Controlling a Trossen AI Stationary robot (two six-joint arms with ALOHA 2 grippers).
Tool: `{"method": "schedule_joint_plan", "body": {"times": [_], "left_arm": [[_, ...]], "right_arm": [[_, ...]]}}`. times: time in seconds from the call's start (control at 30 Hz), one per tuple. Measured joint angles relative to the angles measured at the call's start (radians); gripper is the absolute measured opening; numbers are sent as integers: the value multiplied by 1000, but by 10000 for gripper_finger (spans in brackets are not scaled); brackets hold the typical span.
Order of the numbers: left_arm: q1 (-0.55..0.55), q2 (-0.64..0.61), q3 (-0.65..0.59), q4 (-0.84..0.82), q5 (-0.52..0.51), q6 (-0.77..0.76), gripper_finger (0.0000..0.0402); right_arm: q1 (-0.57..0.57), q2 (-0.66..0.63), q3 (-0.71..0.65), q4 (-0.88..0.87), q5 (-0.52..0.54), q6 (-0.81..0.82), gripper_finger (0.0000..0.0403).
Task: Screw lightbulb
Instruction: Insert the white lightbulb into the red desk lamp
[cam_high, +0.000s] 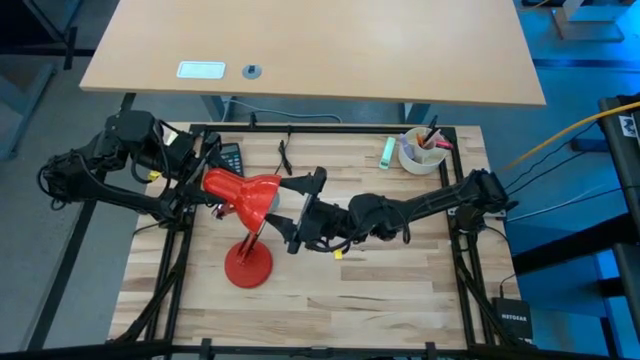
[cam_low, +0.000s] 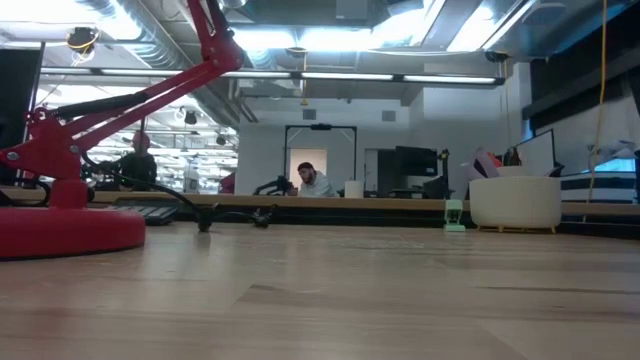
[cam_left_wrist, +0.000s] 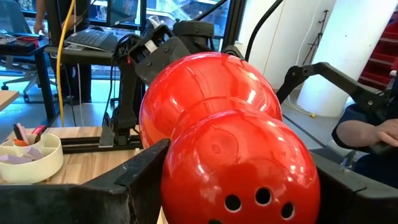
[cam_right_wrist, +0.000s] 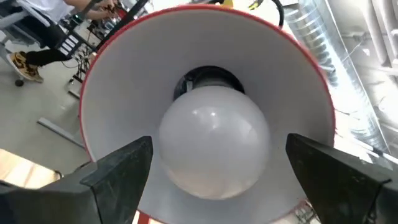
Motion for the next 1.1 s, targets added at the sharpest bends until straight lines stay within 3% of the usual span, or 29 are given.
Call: {"method": "schedule_joint_plan", "body": {"times": [0.27, 0.6, 0.8, 0.97, 1.1], "left_arm": [[0, 1, 0, 1, 0, 0, 266], [0, 0, 0, -1, 1, -1, 266], [0, 1, 0, -2, 1, -1, 266], [0, 1, 0, -2, 1, 3, 266], [0, 0, 0, -5, 3, 5, 266]], "right_arm": [[-11, 12, 0, 31, -39, -19, 366], [-28, 25, 0, 57, -66, -19, 261], [-27, 25, 0, 60, -56, -7, 241], [-30, 26, 0, 76, -58, 187, 239], [-41, 26, 0, 74, -90, 463, 238]]}}
